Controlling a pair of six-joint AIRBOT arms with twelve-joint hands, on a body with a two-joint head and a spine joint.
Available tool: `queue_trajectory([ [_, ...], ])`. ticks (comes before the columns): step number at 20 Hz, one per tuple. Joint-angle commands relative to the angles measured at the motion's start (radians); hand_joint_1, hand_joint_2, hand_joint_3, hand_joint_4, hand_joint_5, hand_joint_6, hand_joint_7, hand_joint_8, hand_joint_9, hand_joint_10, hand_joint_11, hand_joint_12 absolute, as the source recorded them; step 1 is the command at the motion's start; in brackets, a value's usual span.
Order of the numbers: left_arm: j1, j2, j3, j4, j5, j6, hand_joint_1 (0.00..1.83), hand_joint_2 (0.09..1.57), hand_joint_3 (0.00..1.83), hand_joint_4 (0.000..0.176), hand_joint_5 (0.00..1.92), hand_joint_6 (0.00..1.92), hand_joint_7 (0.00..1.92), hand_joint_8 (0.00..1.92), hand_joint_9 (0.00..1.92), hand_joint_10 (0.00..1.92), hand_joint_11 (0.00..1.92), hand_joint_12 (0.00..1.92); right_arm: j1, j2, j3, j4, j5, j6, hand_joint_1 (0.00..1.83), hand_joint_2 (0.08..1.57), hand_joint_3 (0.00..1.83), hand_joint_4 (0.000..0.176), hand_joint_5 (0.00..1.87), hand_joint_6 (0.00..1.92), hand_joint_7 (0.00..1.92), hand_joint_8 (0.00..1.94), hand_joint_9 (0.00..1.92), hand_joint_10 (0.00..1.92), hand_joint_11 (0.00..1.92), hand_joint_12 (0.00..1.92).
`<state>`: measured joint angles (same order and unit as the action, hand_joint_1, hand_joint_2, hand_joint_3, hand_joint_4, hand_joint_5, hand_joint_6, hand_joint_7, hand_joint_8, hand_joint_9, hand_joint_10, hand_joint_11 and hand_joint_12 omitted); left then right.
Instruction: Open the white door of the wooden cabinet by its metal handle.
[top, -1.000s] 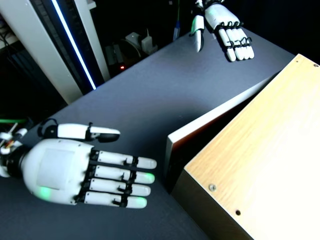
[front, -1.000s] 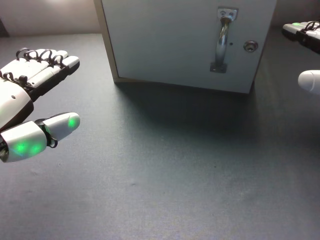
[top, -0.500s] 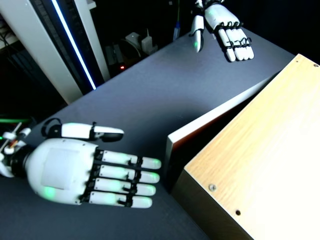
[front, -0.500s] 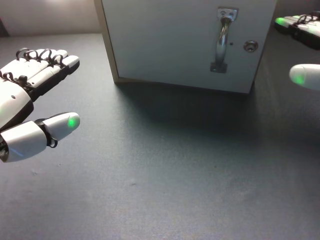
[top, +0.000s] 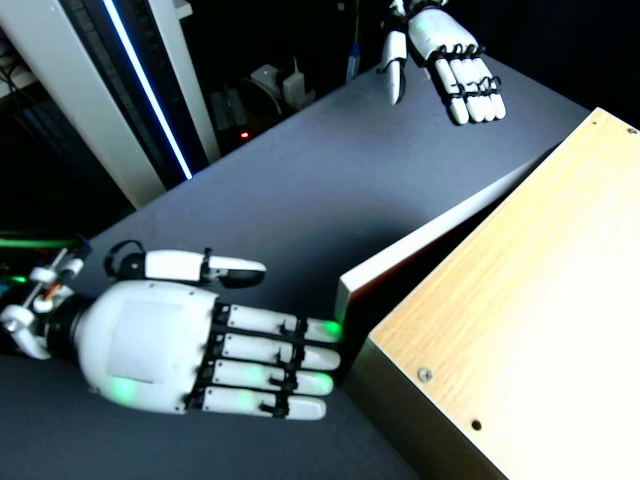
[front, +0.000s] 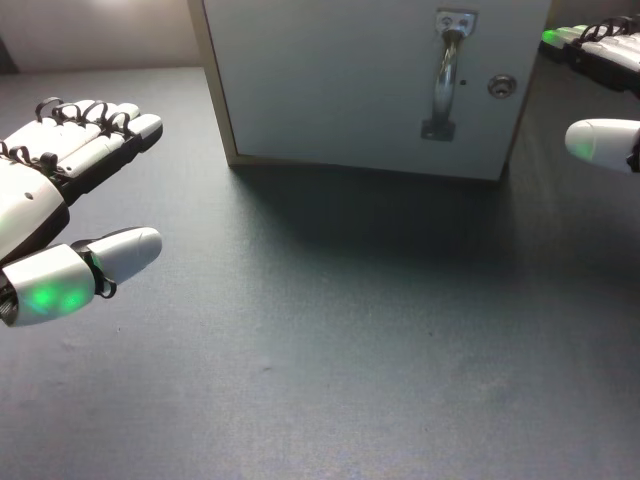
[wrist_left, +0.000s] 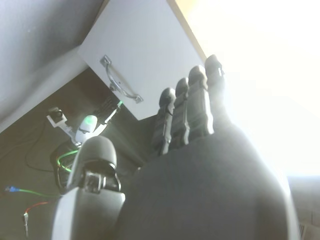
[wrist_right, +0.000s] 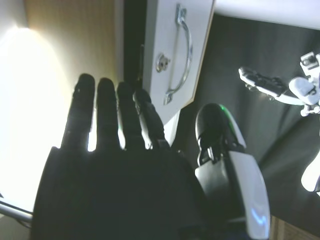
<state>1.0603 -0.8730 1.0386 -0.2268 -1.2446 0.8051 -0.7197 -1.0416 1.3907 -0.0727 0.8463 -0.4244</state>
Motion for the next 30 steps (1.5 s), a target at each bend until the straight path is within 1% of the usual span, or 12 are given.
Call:
queue_trajectory([
  [1, -0.012, -0.005, 0.006, -0.007, -0.121, -0.007, 0.00, 1.39, 0.00, 0.000, 0.10, 0.01, 0.06, 0.01, 0.06, 0.00, 0.05, 0.05, 0.015, 0.001, 0.007, 0.023, 0.113, 0.000, 0.00, 1.39, 0.00, 0.000, 0.00, 0.00, 0.00, 0.00, 0.00, 0.00, 0.00, 0.00],
  [12, -0.011, -0.004, 0.005, -0.007, -0.124, -0.012, 0.00, 1.38, 0.00, 0.000, 0.09, 0.00, 0.06, 0.00, 0.06, 0.00, 0.06, 0.05, 0.016, 0.000, 0.003, 0.021, 0.110, 0.000, 0.00, 1.42, 0.01, 0.000, 0.00, 0.00, 0.00, 0.00, 0.00, 0.00, 0.00, 0.00],
  [13, 0.000, -0.003, 0.005, -0.010, -0.134, -0.022, 0.00, 1.38, 0.00, 0.000, 0.08, 0.00, 0.06, 0.00, 0.06, 0.00, 0.07, 0.05, 0.015, 0.001, -0.028, 0.001, 0.123, 0.000, 0.00, 1.43, 0.01, 0.000, 0.00, 0.00, 0.00, 0.00, 0.00, 0.00, 0.00, 0.00],
  [14, 0.002, -0.003, 0.004, -0.010, -0.135, -0.022, 0.00, 1.38, 0.00, 0.000, 0.08, 0.00, 0.06, 0.00, 0.06, 0.00, 0.07, 0.05, 0.015, 0.015, -0.042, -0.006, 0.133, 0.000, 0.00, 1.43, 0.01, 0.000, 0.00, 0.00, 0.00, 0.00, 0.00, 0.00, 0.00, 0.00],
  [15, 0.009, -0.001, 0.001, -0.013, -0.142, -0.023, 0.00, 1.38, 0.00, 0.000, 0.08, 0.00, 0.06, 0.00, 0.07, 0.00, 0.08, 0.06, 0.008, 0.054, -0.082, -0.013, 0.173, 0.000, 0.00, 1.44, 0.01, 0.000, 0.00, 0.00, 0.00, 0.00, 0.00, 0.00, 0.00, 0.00],
  [16, 0.011, 0.000, 0.000, -0.014, -0.143, -0.024, 0.00, 1.38, 0.00, 0.000, 0.08, 0.00, 0.06, 0.00, 0.07, 0.00, 0.08, 0.06, 0.000, 0.077, -0.094, -0.015, 0.183, 0.000, 0.00, 1.44, 0.01, 0.000, 0.00, 0.00, 0.00, 0.00, 0.00, 0.00, 0.00, 0.00],
  [19, 0.018, 0.000, -0.001, -0.018, -0.146, -0.024, 0.00, 1.39, 0.00, 0.000, 0.09, 0.00, 0.06, 0.00, 0.06, 0.00, 0.05, 0.04, -0.027, 0.111, -0.135, -0.021, 0.220, 0.000, 0.00, 1.44, 0.01, 0.000, 0.00, 0.00, 0.00, 0.00, 0.00, 0.00, 0.00, 0.00],
  [24, 0.027, 0.000, -0.003, -0.023, -0.152, -0.026, 0.00, 1.39, 0.00, 0.000, 0.08, 0.00, 0.06, 0.00, 0.06, 0.00, 0.06, 0.05, -0.041, 0.153, -0.185, -0.068, 0.240, 0.000, 0.00, 1.45, 0.01, 0.000, 0.00, 0.00, 0.00, 0.00, 0.00, 0.00, 0.00, 0.00],
  [26, 0.029, 0.000, -0.004, -0.024, -0.156, -0.027, 0.00, 1.38, 0.00, 0.000, 0.09, 0.00, 0.06, 0.00, 0.06, 0.00, 0.06, 0.05, -0.050, 0.167, -0.197, -0.073, 0.246, 0.000, 0.00, 1.44, 0.00, 0.000, 0.00, 0.00, 0.00, 0.00, 0.00, 0.00, 0.03, 0.01],
  [30, 0.035, 0.002, -0.008, -0.027, -0.161, -0.027, 0.00, 1.39, 0.00, 0.000, 0.10, 0.01, 0.07, 0.00, 0.06, 0.00, 0.06, 0.04, -0.064, 0.182, -0.204, -0.068, 0.248, 0.000, 0.00, 1.46, 0.01, 0.000, 0.00, 0.00, 0.00, 0.00, 0.00, 0.00, 0.02, 0.01],
])
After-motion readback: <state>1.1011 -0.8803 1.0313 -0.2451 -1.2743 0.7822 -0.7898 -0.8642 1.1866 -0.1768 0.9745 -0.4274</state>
